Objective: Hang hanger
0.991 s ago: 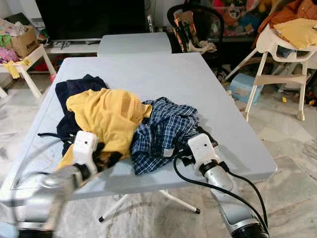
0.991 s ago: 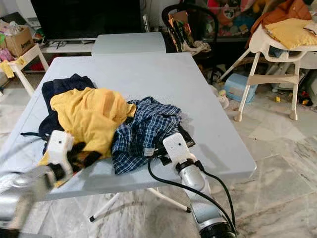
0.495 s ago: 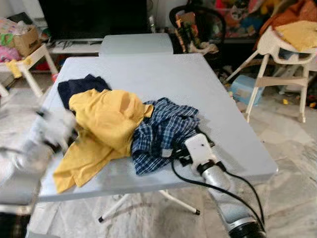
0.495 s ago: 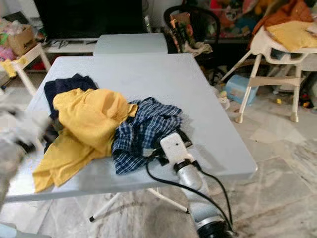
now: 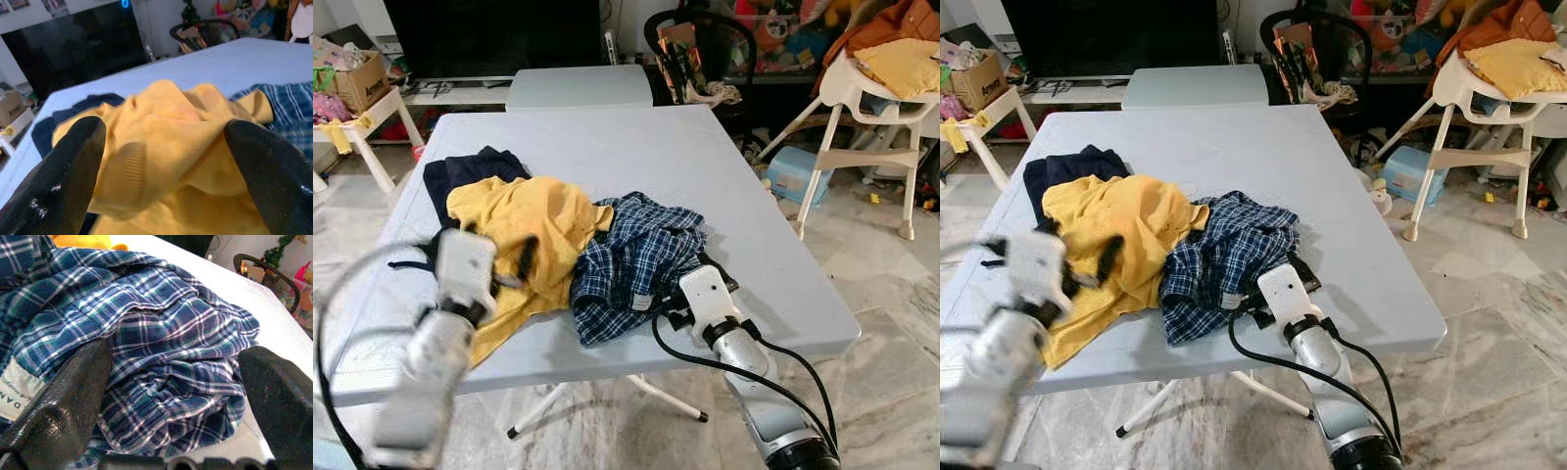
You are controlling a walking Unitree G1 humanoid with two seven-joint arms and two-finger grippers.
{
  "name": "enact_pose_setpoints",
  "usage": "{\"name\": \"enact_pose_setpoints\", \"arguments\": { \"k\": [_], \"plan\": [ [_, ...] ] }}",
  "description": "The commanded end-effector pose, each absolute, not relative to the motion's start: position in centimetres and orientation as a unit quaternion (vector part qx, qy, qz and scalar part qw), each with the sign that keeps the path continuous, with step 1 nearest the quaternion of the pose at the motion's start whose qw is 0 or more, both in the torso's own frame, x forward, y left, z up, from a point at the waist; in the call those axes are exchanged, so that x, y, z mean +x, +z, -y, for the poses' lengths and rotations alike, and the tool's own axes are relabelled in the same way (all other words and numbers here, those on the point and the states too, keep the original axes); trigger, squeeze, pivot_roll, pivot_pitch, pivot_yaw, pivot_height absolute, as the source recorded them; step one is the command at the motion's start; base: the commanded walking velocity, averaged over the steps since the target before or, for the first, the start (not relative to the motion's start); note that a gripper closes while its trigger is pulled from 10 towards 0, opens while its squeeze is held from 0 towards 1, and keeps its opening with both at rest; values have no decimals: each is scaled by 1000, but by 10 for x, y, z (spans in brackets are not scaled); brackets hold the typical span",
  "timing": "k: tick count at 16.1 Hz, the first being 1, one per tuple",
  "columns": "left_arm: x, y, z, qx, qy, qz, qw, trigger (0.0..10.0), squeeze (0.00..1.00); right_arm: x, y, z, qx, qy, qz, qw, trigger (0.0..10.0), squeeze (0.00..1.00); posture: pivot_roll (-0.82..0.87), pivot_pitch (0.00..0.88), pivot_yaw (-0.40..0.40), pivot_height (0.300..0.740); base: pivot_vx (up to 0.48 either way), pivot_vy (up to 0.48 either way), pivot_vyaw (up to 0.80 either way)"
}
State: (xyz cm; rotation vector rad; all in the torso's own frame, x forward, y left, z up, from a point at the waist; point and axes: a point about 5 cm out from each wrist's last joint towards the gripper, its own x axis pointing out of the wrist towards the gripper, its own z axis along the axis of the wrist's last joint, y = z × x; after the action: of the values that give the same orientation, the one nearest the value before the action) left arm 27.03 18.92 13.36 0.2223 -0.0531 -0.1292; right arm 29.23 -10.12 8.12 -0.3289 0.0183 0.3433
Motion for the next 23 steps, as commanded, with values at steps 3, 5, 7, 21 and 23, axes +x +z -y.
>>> {"name": "enact_pose_setpoints", "arguments": {
  "k": [3,5,7,21,23],
  "plan": [
    [259,119,-186,100,-65,30,992,10000,1000,294,81,102,-162,170,-9,972,10000,0,-72,0,23,740,0,0,0],
    [256,112,-191,104,-41,25,993,10000,1000,293,80,102,-162,170,-10,972,10000,0,-73,0,22,740,0,0,0],
    [248,101,-194,112,-15,6,994,10000,1000,292,80,103,-162,171,-11,972,10000,0,-75,0,22,740,0,0,0],
    [251,89,-190,131,16,-19,991,10000,0,294,85,105,-142,159,-6,977,10000,0,-80,0,25,740,-17,0,0],
    [252,89,-190,133,17,-19,991,10000,0,293,84,106,-141,155,-6,978,10000,0,-84,0,34,740,-120,0,0]
  ]
}}
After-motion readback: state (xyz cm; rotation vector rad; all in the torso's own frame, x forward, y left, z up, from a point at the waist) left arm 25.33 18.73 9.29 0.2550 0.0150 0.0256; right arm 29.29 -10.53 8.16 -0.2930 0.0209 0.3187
